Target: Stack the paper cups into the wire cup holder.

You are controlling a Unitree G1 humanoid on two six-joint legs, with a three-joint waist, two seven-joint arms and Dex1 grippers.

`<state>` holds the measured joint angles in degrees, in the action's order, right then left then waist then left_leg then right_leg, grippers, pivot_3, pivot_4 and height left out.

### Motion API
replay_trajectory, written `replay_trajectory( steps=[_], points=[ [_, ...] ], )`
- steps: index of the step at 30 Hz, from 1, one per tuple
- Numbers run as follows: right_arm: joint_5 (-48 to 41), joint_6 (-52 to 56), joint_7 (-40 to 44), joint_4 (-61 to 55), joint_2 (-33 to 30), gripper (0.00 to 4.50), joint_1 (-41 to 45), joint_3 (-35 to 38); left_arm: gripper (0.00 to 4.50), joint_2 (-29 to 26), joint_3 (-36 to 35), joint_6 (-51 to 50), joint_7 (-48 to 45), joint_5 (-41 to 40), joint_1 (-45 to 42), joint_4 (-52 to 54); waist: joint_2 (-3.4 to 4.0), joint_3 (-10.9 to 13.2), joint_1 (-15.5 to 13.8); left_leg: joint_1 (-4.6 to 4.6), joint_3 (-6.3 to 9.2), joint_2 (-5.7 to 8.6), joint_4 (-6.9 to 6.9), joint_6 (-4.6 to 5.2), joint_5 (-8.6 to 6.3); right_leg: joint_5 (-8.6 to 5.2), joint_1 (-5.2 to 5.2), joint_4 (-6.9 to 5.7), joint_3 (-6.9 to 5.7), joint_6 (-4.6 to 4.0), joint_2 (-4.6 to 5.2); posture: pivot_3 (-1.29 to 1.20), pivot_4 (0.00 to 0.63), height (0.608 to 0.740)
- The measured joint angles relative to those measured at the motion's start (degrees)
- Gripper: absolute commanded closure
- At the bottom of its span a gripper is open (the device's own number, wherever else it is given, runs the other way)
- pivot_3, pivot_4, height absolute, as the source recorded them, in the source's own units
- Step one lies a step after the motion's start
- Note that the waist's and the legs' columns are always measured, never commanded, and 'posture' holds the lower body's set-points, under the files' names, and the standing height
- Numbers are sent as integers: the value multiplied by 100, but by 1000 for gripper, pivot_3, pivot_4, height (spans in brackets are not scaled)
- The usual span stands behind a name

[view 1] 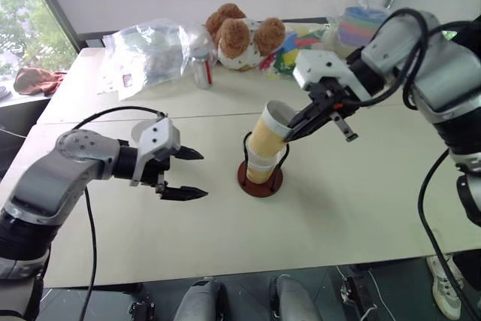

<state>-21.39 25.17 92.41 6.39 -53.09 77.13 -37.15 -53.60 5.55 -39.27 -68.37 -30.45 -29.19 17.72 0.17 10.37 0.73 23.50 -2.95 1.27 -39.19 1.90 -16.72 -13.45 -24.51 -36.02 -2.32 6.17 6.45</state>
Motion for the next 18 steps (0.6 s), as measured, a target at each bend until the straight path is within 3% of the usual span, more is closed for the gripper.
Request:
replay_trajectory(
  steps=[9,12,17,18],
  points=[
    [360,-436,0,352,234,4440,21,-193,0,69,30,-8,79,4,-11,-2,0,0,2,0,0,0,0,-12,7,0,0,-3,0,0,0,0,150,740],
    [376,-478,0,365,257,3569,30,-279,0,88,30,-7,93,5,-12,-11,0,0,-1,0,0,0,0,-12,7,0,0,-3,0,0,0,0,150,740],
    [338,-466,0,372,256,1087,100,-308,0,102,30,2,95,5,-14,-76,0,0,-4,0,0,0,0,-12,7,0,0,-3,0,0,0,0,150,740],
    [305,-445,0,384,260,1087,117,-307,0,117,30,5,97,5,-16,-94,0,0,-3,0,1,0,0,-12,7,0,0,-3,0,0,0,0,150,740]
  ],
)
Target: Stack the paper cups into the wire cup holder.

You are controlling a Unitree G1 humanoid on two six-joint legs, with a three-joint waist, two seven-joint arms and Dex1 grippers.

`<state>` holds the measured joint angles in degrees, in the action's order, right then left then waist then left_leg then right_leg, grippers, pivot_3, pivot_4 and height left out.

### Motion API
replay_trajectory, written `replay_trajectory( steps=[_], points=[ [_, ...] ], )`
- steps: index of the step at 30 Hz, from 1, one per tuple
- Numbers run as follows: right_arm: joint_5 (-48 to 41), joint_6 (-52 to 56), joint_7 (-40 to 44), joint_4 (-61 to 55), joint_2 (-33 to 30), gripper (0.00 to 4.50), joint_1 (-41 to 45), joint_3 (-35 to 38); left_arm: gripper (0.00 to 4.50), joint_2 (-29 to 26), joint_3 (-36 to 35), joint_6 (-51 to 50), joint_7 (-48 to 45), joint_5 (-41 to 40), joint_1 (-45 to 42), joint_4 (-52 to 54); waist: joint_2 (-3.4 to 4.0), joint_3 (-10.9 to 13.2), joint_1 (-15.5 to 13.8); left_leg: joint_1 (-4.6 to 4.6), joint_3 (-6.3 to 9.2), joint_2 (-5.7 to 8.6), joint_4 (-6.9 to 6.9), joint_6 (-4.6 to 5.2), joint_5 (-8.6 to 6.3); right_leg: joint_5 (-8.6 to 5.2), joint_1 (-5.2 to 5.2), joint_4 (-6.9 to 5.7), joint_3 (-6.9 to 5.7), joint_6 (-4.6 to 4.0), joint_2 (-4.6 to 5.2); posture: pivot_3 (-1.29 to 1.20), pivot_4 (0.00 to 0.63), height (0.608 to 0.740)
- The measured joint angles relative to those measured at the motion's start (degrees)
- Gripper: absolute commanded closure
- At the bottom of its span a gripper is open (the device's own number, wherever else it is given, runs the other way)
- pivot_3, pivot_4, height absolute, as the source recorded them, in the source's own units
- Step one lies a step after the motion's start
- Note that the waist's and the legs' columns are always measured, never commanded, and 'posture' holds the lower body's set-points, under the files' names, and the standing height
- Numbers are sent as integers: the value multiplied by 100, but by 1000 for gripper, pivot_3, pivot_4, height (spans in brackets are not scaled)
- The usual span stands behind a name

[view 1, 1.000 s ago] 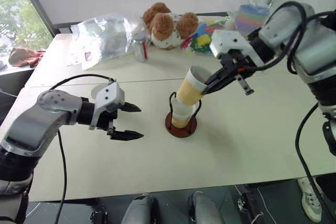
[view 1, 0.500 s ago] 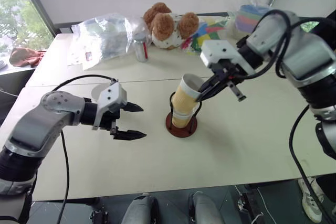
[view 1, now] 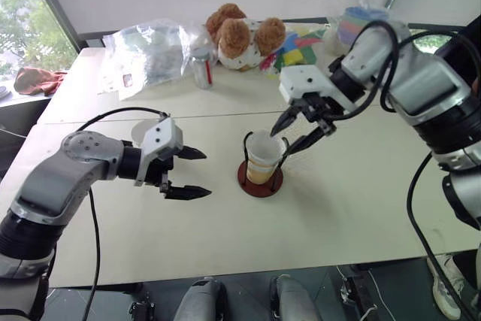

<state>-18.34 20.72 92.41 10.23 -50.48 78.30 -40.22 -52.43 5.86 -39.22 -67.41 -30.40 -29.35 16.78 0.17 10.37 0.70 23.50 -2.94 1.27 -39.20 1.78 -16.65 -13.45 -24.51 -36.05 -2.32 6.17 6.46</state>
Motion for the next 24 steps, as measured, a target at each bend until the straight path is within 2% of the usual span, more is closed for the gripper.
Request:
replay_trajectory(
  steps=[2,5,8,11,15,19,24],
  points=[
    [-34,69,0,75,45,1087,34,54,0,35,-1,14,3,-1,-29,-30,0,0,2,0,-1,0,0,0,0,0,0,0,0,0,0,0,150,740],
    [-238,457,-7,364,277,1087,84,672,0,18,-18,151,13,83,-156,-191,-1,0,-3,0,-1,0,0,0,0,0,0,0,0,0,0,0,150,740],
    [-963,1378,-164,319,310,1087,140,1778,0,-365,-101,545,-27,439,-378,-626,-5,2,-13,2,4,-3,4,-1,0,0,-1,0,-8,0,-1,0,150,740],
    [-1838,2488,-626,-233,264,1087,-43,3007,0,-796,-195,1180,-247,951,-768,-1401,-11,-2,-18,2,5,-3,7,1,-2,0,1,3,-20,0,4,0,150,740],
    [-2187,3109,-1641,-1420,246,1087,-1343,3761,0,-912,140,2003,-874,1550,-1455,-2466,-47,-20,-34,1,-5,2,1,20,-12,0,10,5,-42,0,20,0,150,740],
    [-2291,3414,-2595,-2455,187,1087,-3238,4390,0,-935,484,2642,-1262,2209,-1958,-3364,-46,-19,-118,1,-19,4,-3,33,-18,1,4,-1,-49,1,28,0,150,740],
    [-2339,3416,-3501,-3056,303,1087,-3827,4813,0,-753,689,3243,-1484,2683,-2168,-4014,-48,-17,-115,1,-16,-3,-2,36,-20,1,3,-2,-56,1,22,0,150,740]
  ],
)
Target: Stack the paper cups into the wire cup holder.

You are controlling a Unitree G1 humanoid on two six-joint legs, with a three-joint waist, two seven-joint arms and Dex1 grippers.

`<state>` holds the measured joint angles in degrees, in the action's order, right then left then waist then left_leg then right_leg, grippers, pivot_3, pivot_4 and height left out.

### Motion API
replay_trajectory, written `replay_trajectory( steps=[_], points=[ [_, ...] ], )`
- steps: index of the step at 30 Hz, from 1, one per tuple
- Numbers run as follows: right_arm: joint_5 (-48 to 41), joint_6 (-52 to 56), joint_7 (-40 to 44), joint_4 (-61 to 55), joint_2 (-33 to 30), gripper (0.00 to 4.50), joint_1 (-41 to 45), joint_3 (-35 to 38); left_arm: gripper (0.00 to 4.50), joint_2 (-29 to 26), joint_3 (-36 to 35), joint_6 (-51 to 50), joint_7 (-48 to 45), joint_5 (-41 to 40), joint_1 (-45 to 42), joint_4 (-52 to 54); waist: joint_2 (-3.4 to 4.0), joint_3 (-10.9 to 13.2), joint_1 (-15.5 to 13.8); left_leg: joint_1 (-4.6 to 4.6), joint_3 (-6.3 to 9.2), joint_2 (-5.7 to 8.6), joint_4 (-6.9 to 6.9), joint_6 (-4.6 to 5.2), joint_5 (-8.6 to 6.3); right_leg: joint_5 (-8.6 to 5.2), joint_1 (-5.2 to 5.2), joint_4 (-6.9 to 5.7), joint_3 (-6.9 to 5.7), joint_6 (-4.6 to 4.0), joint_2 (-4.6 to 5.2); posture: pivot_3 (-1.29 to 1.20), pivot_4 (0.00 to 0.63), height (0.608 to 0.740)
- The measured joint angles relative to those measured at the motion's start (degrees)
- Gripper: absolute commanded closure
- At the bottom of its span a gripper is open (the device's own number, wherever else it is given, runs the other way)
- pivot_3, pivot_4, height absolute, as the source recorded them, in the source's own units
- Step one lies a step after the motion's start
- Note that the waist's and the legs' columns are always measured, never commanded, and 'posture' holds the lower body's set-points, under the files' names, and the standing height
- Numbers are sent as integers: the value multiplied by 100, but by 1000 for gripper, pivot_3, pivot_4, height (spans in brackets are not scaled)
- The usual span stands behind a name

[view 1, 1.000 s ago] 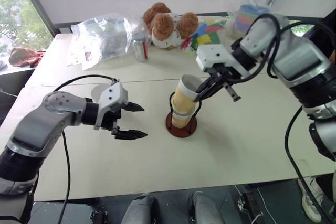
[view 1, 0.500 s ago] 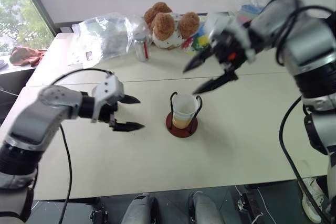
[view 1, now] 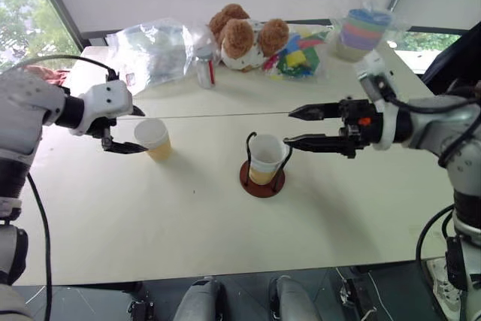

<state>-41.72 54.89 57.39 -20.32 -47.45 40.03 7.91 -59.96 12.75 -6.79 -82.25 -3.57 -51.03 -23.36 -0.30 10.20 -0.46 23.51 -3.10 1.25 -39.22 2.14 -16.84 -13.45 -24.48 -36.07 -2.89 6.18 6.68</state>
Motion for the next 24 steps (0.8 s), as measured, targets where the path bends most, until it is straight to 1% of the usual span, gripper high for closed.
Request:
replay_trajectory(
  steps=[2,5,10,15,18,22,24],
  points=[
    [-181,34,-316,-119,202,1087,-227,251,0,108,9,178,-49,129,-123,-311,-2,0,-13,0,1,0,0,1,0,0,2,0,-2,0,0,0,150,740],
    [-417,159,-627,-256,272,1087,-382,406,0,301,16,473,-69,290,-333,-684,-2,1,-27,0,3,1,-1,2,-1,0,3,1,-4,0,1,0,150,740],
    [-810,252,-870,-548,230,1087,-657,683,0,447,227,973,-231,649,-418,-1077,-3,1,-24,0,4,0,-1,5,-2,0,4,1,-8,0,2,0,150,740],
    [-1226,402,-951,-971,-18,1087,-811,757,0,665,299,1284,-264,882,-460,-1443,-3,1,-21,0,6,-1,-1,8,-4,0,4,1,-9,0,2,0,150,740],
    [-1366,426,-983,-1118,-192,1025,-812,760,863,818,356,1503,-260,973,-519,-1656,-4,1,-24,0,8,-1,-3,9,-5,0,5,1,-10,0,2,0,150,740],
    [-1555,498,-1032,-1286,-553,1025,-833,777,2904,996,448,1855,-222,1172,-580,-1999,-5,1,-23,1,8,0,-3,11,-6,0,4,1,-11,0,4,0,150,740],
    [-1607,513,-1089,-1365,-677,1025,-915,820,4032,1085,448,1901,-254,1178,-581,-2050,-6,1,-27,1,10,-1,-3,11,-6,0,5,1,-15,0,5,0,150,740]
  ],
)
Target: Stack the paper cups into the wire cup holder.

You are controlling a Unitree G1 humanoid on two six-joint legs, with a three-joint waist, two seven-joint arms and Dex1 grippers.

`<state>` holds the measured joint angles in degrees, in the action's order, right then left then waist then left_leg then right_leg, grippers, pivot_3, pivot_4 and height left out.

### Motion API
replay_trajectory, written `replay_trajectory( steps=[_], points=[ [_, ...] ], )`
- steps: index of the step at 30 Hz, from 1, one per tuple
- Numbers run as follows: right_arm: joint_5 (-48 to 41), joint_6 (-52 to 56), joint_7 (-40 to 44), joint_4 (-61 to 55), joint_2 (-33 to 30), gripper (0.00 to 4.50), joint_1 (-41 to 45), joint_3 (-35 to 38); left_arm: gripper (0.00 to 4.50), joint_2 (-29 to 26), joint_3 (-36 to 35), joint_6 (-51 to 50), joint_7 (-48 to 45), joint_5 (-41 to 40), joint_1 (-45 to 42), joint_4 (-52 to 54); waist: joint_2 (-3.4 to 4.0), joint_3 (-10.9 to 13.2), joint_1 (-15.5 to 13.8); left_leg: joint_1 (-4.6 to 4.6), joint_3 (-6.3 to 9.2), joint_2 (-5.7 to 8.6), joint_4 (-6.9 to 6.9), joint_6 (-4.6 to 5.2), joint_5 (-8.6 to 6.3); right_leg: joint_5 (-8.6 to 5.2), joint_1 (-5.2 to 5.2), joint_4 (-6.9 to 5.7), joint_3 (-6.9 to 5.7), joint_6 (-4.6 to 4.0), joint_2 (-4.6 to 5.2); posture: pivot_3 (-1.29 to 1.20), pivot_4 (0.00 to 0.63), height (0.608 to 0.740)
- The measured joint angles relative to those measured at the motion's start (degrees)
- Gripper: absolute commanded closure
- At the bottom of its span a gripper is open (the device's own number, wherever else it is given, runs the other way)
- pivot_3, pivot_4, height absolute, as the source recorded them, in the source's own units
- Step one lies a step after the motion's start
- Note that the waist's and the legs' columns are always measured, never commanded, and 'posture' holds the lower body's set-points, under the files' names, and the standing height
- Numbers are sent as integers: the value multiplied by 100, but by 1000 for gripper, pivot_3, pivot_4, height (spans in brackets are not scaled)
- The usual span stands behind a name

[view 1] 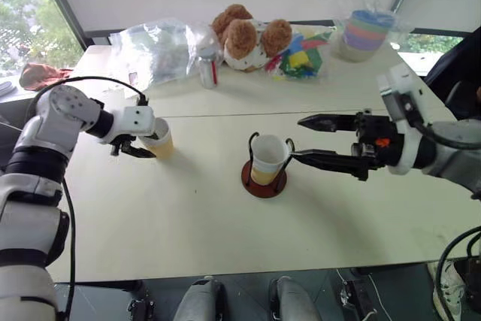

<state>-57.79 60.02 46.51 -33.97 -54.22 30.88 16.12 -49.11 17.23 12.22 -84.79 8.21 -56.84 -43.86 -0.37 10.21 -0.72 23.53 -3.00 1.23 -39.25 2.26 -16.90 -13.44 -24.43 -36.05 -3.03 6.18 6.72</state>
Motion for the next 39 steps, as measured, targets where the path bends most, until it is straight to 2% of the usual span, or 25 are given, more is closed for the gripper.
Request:
replay_trajectory(
  steps=[1,6,9,11,15,18,20,22,28,39],
  points=[
    [-32,9,-35,-32,-62,1025,-59,10,4461,27,0,13,-13,1,0,-6,0,0,0,0,0,0,0,0,0,0,0,0,0,0,0,0,150,740],
    [-263,31,-226,-165,-185,1025,-182,105,4461,85,0,128,-24,111,-144,-158,0,0,4,0,0,0,-2,0,0,0,0,0,0,0,1,0,150,740],
    [-290,82,-336,-392,-469,1025,-399,144,4461,123,0,118,-160,116,-416,-318,-4,2,-10,2,5,0,-2,1,-1,0,1,1,-5,0,1,0,150,740],
    [-319,131,-421,-568,-656,1025,-593,218,4461,290,-2,105,-290,117,-856,-558,-12,5,-35,11,12,1,-11,2,-1,0,1,2,-12,0,2,0,150,740],
    [-452,222,-594,-926,-994,1025,-888,468,4461,1122,46,-79,-676,-383,-2433,-935,-17,8,-150,73,37,1,-81,30,-17,11,-7,7,-28,19,-1,0,150,740],
    [-567,230,-775,-976,-1010,1025,-1083,769,4461,1395,642,-554,-745,-1579,-3130,-662,-13,5,-132,76,29,8,-86,45,-26,16,-5,15,-18,28,9,0,150,740],
    [-582,283,-985,-978,-1017,1025,-1233,893,4461,1419,1243,-1067,-746,-2682,-3177,-145,-11,4,-82,73,30,6,-86,46,-27,16,-6,14,-14,28,10,0,150,740],
    [-678,335,-1353,-995,-986,1025,-1297,993,4461,1488,1972,-1020,-750,-3316,-3171,104,-10,5,-28,71,33,3,-85,43,-25,16,-8,10,-14,28,9,0,150,740],
    [-1281,385,-2296,-1355,-926,1025,-1951,1471,4461,1941,3047,-515,-752,-3960,-3251,-285,-12,6,3,71,32,2,-85,40,-23,15,-12,16,-15,27,7,0,150,740],
    [-1769,257,-3097,-1603,-978,1025,-2622,1608,4461,1792,4436,353,-752,-4376,-3567,-378,-12,6,-12,74,32,4,-87,41,-23,15,-11,22,-14,27,7,0,150,740]
  ],
)
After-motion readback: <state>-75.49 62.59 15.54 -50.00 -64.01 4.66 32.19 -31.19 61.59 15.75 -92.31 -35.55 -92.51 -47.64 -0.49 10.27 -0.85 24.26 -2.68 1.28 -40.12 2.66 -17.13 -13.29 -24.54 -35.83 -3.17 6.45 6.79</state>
